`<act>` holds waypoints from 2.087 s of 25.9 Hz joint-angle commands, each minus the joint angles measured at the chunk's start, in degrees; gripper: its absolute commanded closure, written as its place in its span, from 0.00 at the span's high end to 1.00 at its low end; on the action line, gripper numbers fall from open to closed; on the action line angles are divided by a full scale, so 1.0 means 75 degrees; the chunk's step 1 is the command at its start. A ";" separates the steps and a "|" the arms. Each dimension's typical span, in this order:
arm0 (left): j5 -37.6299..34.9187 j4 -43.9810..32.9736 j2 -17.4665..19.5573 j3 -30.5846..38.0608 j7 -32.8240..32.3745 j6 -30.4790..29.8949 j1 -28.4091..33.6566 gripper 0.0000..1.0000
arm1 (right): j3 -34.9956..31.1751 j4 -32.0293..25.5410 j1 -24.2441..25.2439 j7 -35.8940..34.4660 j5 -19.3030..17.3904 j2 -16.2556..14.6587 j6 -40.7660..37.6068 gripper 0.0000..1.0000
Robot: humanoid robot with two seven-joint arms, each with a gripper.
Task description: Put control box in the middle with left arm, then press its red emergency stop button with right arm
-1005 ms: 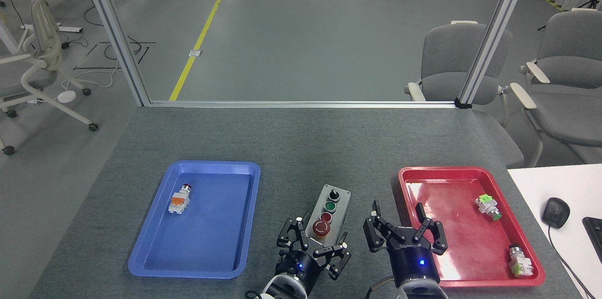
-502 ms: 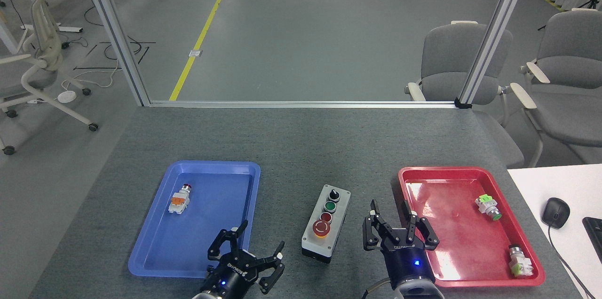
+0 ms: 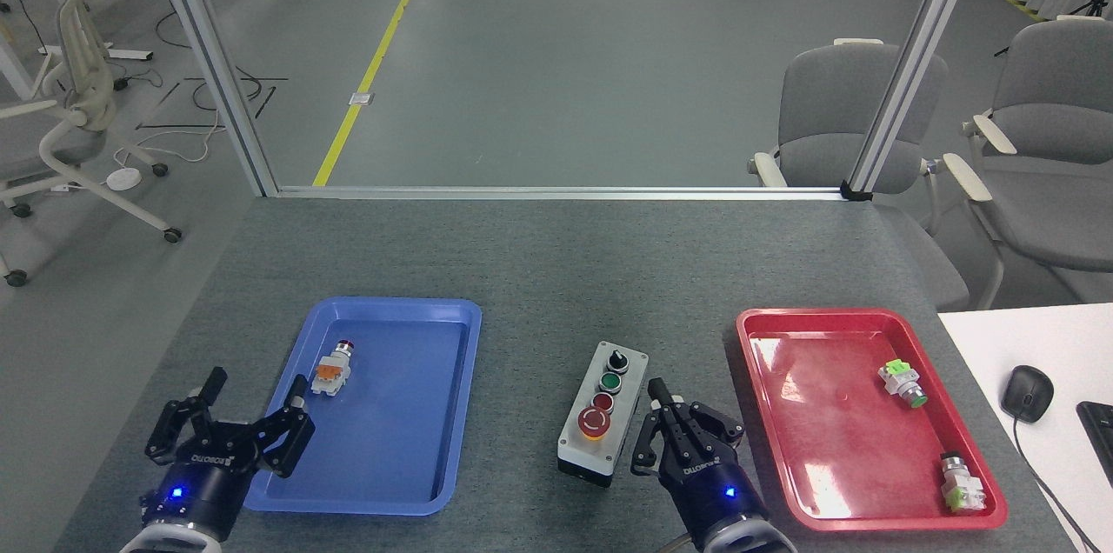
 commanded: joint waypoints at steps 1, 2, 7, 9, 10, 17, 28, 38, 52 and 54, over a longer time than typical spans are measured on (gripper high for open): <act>0.0280 0.0282 -0.0034 0.0313 0.0028 0.0005 -0.0331 0.99 | 0.0300 0.0305 -0.0027 0.0024 0.0266 0.0076 -0.0187 0.00; 0.0315 0.0306 -0.0045 0.0313 0.0040 0.0005 -0.0378 0.99 | 0.0358 0.0410 -0.0063 0.0024 0.0278 0.0111 -0.0164 0.00; 0.0374 0.0400 -0.0092 0.0313 0.0052 0.0228 -0.0484 0.99 | 0.0558 0.0750 -0.0262 0.0036 0.0278 0.0169 -0.0012 0.00; 0.0491 0.0400 -0.0104 0.0313 0.0052 0.0357 -0.0507 0.99 | 0.0698 0.0797 -0.0367 0.0036 0.0267 0.0205 0.0188 0.00; 0.0573 0.0400 -0.0139 0.0313 0.0063 0.0369 -0.0507 0.99 | 0.0757 0.0844 -0.0402 0.0048 0.0267 0.0216 0.0281 0.00; 0.0890 0.0353 -0.0643 0.0289 0.0052 0.0626 -0.0531 0.99 | 0.0933 0.1512 -0.0543 0.0048 0.0278 0.0240 0.0680 0.00; 0.0854 -0.0092 -0.0608 0.0231 -0.0065 0.1306 -0.0589 0.99 | 0.1050 0.1969 -0.0707 -0.0152 0.0220 0.0216 0.0891 0.00; 0.0831 0.0189 -0.1088 -0.0086 -0.0042 0.1330 -0.0542 0.99 | 0.0710 0.1149 -0.0578 -0.1054 -0.0003 0.0111 0.0867 0.09; 0.0960 0.0728 -0.1428 -0.0191 -0.0054 0.1248 -0.0531 0.99 | -0.1634 -0.0234 0.0406 -0.1218 -0.0601 -0.0393 0.0281 0.98; 0.0972 0.0728 -0.1428 -0.0191 -0.0054 0.1248 -0.0531 0.99 | -0.1821 -0.0222 0.0441 -0.1206 -0.0706 -0.0475 0.0258 0.98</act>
